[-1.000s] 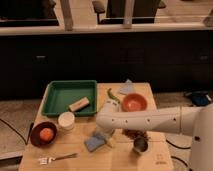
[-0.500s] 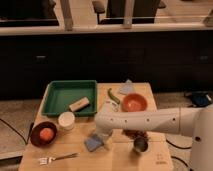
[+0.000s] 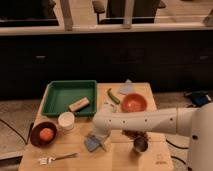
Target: Wipe table surface with sponge
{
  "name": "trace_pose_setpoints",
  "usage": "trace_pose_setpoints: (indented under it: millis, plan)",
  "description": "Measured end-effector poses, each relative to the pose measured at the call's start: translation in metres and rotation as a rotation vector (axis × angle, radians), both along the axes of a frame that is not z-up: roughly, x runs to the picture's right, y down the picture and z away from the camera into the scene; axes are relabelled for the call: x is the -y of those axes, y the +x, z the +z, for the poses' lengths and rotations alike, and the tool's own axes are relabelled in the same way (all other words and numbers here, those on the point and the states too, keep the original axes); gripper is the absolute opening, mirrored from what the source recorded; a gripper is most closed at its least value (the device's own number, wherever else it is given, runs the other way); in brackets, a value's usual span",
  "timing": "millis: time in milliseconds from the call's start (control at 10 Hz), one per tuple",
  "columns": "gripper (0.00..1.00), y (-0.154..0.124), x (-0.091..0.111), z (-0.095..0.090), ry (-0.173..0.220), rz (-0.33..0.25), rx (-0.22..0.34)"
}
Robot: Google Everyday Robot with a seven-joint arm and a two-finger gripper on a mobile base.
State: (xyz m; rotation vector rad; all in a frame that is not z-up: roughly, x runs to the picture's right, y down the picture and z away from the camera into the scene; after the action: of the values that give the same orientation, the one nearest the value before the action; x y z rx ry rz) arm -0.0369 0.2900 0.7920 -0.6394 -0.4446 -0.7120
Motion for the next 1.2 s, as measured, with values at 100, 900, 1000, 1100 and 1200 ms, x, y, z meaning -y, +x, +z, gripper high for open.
trace_pose_setpoints:
  millis: [100, 900, 1000, 1100, 1200]
  plan:
    - [0.49, -0.002, -0.001, 0.0, -0.002, -0.001, 0.003]
    - [0.0, 0.003, 0.001, -0.003, 0.011, 0.011, -0.008]
    - [0.0, 0.005, 0.002, -0.004, 0.012, 0.018, -0.012]
    - [0.0, 0.007, 0.003, -0.006, 0.015, 0.022, -0.016]
    - [0.0, 0.01, 0.005, -0.007, 0.019, 0.027, -0.024]
